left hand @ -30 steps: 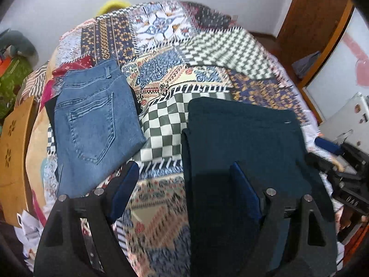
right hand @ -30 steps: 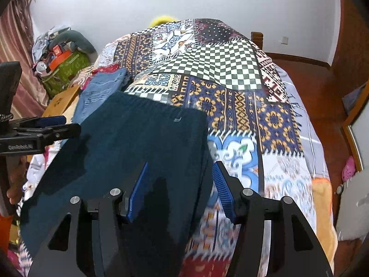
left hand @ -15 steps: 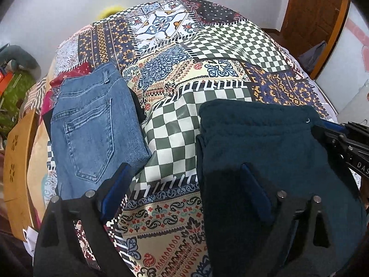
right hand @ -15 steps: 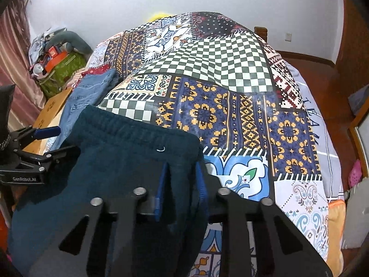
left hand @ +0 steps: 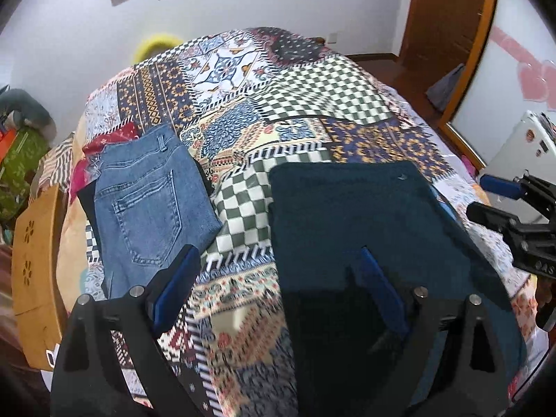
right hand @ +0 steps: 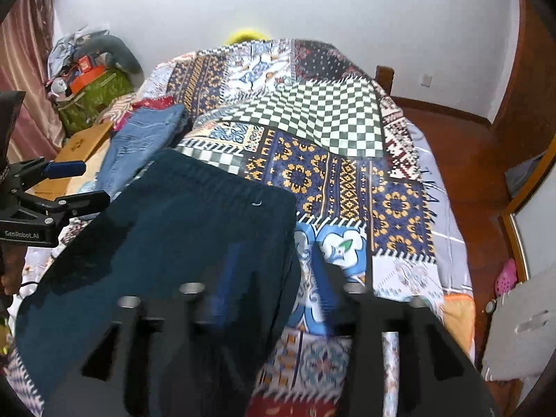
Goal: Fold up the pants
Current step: 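Grasp the waistband of the folded pants with both grippers, then lift the folded pants by the waistband with both grippers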
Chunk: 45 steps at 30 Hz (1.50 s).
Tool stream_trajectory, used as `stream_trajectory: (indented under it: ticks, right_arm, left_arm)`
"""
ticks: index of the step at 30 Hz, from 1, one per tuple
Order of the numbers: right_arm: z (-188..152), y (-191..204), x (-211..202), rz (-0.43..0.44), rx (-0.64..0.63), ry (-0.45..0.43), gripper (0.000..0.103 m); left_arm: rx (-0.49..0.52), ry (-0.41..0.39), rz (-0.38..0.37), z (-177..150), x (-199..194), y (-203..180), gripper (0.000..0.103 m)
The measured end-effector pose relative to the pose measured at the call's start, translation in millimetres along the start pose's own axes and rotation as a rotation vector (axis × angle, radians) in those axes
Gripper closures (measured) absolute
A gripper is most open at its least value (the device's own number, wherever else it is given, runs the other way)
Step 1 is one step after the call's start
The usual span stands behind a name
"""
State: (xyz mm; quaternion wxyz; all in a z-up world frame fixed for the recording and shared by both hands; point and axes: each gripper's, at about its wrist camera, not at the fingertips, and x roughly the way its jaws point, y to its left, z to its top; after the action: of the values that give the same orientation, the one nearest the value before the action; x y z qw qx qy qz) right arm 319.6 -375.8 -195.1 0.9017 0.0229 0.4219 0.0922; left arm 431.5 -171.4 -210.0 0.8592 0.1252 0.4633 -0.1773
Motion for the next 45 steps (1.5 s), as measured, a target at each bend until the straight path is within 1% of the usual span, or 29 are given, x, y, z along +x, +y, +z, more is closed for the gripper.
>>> stream_trajectory:
  ticks: [2,4,7,9,11,12,14,16,18,20,23,25,26,27,28,30,31,32,33,34,35,36,37,39,42,45]
  right_arm:
    - [-9,6,-11,0.002,-0.008,-0.021,0.035]
    - [-19,11,-19,0.016,-0.008,-0.019,0.031]
    - [-31,14,-17,0.066,0.017,0.015,0.03]
    - [-44,11,-8,0.124,0.072,0.064,0.03]
    - [-57,10,6,0.145,0.097,0.122,0.03]
    - [-62,8,12,0.151,0.106,0.138,0.03]
    - [-67,0,21,0.202,0.17,0.15,0.03]
    - [-65,-11,33,0.259,0.238,0.176,0.03]
    - [-62,-14,43,0.299,0.267,0.203,0.03]
    - [-58,-17,55,0.33,0.288,0.232,0.03]
    - [-53,-15,71,0.376,0.31,0.267,0.03]
    - [-50,-16,81,0.407,0.325,0.287,0.03]
    - [-49,-16,82,0.418,0.316,0.294,0.033]
    - [-46,-14,84,0.432,0.302,0.297,0.035]
    - [-44,-13,83,0.443,0.292,0.301,0.04]
    - [-40,-10,86,0.448,0.294,0.316,0.045]
    - [-38,-8,86,0.449,0.294,0.317,0.049]
    - [-37,-7,85,0.445,0.288,0.312,0.054]
    - [-35,-5,83,0.434,0.278,0.308,0.057]
    - [-34,-2,79,0.418,0.267,0.301,0.064]
    - [-33,1,77,0.404,0.255,0.295,0.067]
    - [-31,4,74,0.392,0.244,0.287,0.069]
    - [-28,7,71,0.378,0.232,0.281,0.07]
    - [-20,15,63,0.352,0.2,0.26,0.073]
    - [-8,22,49,0.345,0.17,0.216,0.075]
    - [7,37,31,0.332,0.127,0.151,0.076]
  left_arm:
    - [0.006,0.006,-0.008,-5,-7,-6,0.009]
    - [0.008,0.027,-0.027,-12,-11,-9,0.009]
    - [0.0,0.083,-0.066,-24,-6,-10,0.008]
    - [0.007,0.146,-0.079,-31,6,-10,0.007]
    - [0.017,0.198,-0.077,-38,19,-10,0.006]
    - [0.004,0.21,-0.094,-41,24,-8,0.005]
    - [-0.034,0.23,-0.128,-40,31,-3,0.003]
    - [-0.044,0.254,-0.168,-36,37,-1,0.003]
    - [-0.031,0.275,-0.188,-31,47,-3,0.001]
    - [-0.033,0.295,-0.208,-27,55,-5,0.001]
    - [-0.064,0.337,-0.257,-22,69,-6,0.001]
    - [-0.102,0.368,-0.299,-21,79,-5,0.001]
    - [-0.112,0.37,-0.314,-20,81,-4,0.002]
    - [-0.114,0.368,-0.327,-19,82,-4,0.004]
    - [-0.114,0.36,-0.339,-19,82,-6,0.007]
    - [-0.116,0.345,-0.36,-17,80,-8,0.021]
    - [-0.116,0.338,-0.368,-16,78,-11,0.025]
    - [-0.115,0.335,-0.375,-15,78,-13,0.032]
    - [-0.11,0.326,-0.375,-15,75,-14,0.036]
    - [-0.102,0.312,-0.368,-15,72,-16,0.038]
    - [-0.09,0.3,-0.362,-15,69,-16,0.043]
    - [-0.079,0.289,-0.353,-15,66,-18,0.048]
    - [-0.075,0.275,-0.344,-15,61,-18,0.051]
    - [-0.083,0.256,-0.337,-14,49,-14,0.061]
    - [-0.093,0.212,-0.331,-13,32,-11,0.064]
    - [-0.091,0.128,-0.312,-11,2,-3,0.065]
